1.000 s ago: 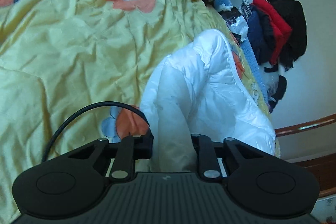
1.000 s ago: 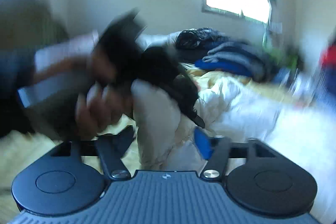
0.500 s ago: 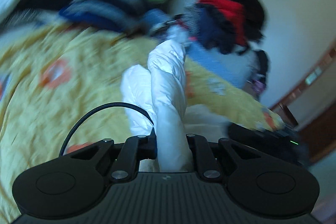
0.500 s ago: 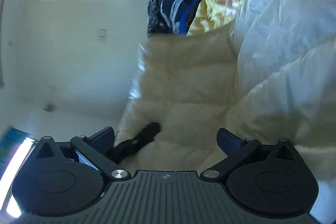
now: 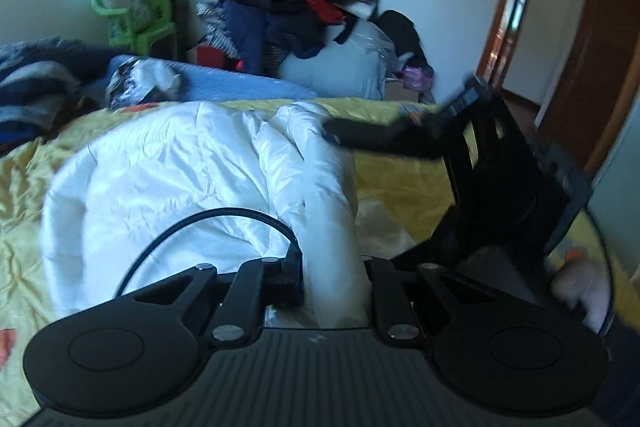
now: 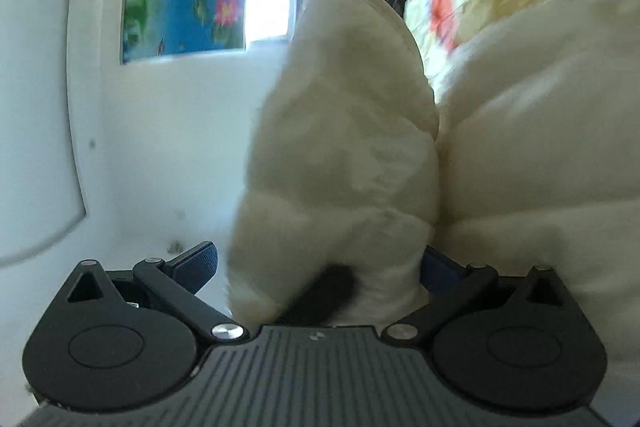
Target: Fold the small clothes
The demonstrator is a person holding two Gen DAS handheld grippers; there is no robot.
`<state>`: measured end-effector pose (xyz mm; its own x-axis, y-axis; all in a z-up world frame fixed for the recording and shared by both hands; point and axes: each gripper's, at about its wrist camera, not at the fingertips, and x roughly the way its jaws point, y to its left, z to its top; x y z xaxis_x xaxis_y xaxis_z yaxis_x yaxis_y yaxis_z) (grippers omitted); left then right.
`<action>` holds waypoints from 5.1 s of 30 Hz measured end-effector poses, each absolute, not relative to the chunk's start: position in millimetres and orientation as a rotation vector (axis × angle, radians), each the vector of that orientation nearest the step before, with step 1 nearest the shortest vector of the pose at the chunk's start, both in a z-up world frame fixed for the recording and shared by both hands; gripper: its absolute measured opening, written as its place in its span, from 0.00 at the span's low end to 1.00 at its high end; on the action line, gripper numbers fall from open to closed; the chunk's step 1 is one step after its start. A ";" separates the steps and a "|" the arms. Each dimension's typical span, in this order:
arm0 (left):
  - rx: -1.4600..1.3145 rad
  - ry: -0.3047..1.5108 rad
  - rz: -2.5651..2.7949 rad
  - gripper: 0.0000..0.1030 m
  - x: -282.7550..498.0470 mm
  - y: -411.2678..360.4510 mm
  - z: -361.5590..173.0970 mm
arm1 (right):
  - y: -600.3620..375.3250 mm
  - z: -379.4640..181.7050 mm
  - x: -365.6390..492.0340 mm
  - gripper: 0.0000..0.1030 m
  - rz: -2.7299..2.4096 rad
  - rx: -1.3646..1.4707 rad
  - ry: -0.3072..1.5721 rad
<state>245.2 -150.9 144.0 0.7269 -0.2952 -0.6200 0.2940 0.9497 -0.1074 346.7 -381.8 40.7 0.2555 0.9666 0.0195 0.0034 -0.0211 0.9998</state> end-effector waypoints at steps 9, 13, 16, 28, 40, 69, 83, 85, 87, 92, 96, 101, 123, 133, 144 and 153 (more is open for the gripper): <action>0.399 0.501 -0.268 0.13 192.2 -253.5 88.9 | -423.1 13.5 345.9 0.99 0.985 1.355 1.000; 0.490 0.483 -0.281 0.13 183.7 -261.7 80.6 | -430.2 7.8 343.6 0.98 0.968 1.360 0.967; 0.633 0.435 -0.277 0.14 177.9 -271.9 65.6 | -418.2 25.2 339.7 0.98 0.917 1.100 0.998; 0.728 0.344 -0.379 0.72 120.9 -240.7 65.0 | -365.1 35.6 356.6 0.41 0.956 0.835 0.969; 0.341 0.352 -0.244 0.77 156.0 -159.0 149.1 | -384.7 -16.5 347.3 0.39 0.863 0.983 1.029; 0.269 0.478 -0.185 0.80 206.7 -178.6 48.2 | -215.6 58.7 533.2 0.64 0.664 0.770 1.069; 0.264 0.479 -0.215 0.80 190.1 -171.1 56.6 | -258.0 61.6 483.9 0.89 0.822 1.003 1.095; 0.266 0.483 -0.223 0.80 187.7 -166.5 63.4 | -275.2 73.0 465.7 0.93 0.877 1.018 1.039; 0.260 0.477 -0.228 0.80 183.2 -162.7 72.6 | -295.9 85.3 447.3 0.98 0.907 1.021 0.964; 0.270 0.431 -0.272 0.80 176.8 -165.1 100.4 | -335.0 102.3 414.6 0.98 0.938 1.059 0.824; 0.291 0.478 -0.274 0.80 199.6 -173.4 87.1 | -334.9 75.6 408.1 1.00 0.972 1.077 0.859; 0.282 0.537 -0.264 0.80 207.3 -177.0 54.8 | -338.6 14.8 412.0 0.69 0.798 1.011 1.017; 0.203 0.667 -0.176 0.81 230.0 -164.9 97.0 | -339.1 57.8 372.4 0.99 0.818 1.052 0.865; 0.222 0.671 -0.160 0.82 232.7 -169.5 81.8 | -347.6 41.9 354.9 0.99 0.784 1.046 0.882; 0.218 0.553 -0.201 0.83 191.8 -150.7 98.8 | -376.3 33.3 347.6 0.99 0.783 1.146 0.837; 0.246 0.459 -0.083 0.83 154.9 -91.6 123.6 | -392.3 73.4 345.0 0.99 0.815 1.121 0.727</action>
<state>154.9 -91.6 123.6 0.8935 -0.0241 -0.4483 0.1344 0.9671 0.2159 345.0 -392.3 73.4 0.5158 0.8516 -0.0939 -0.1899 0.2205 0.9567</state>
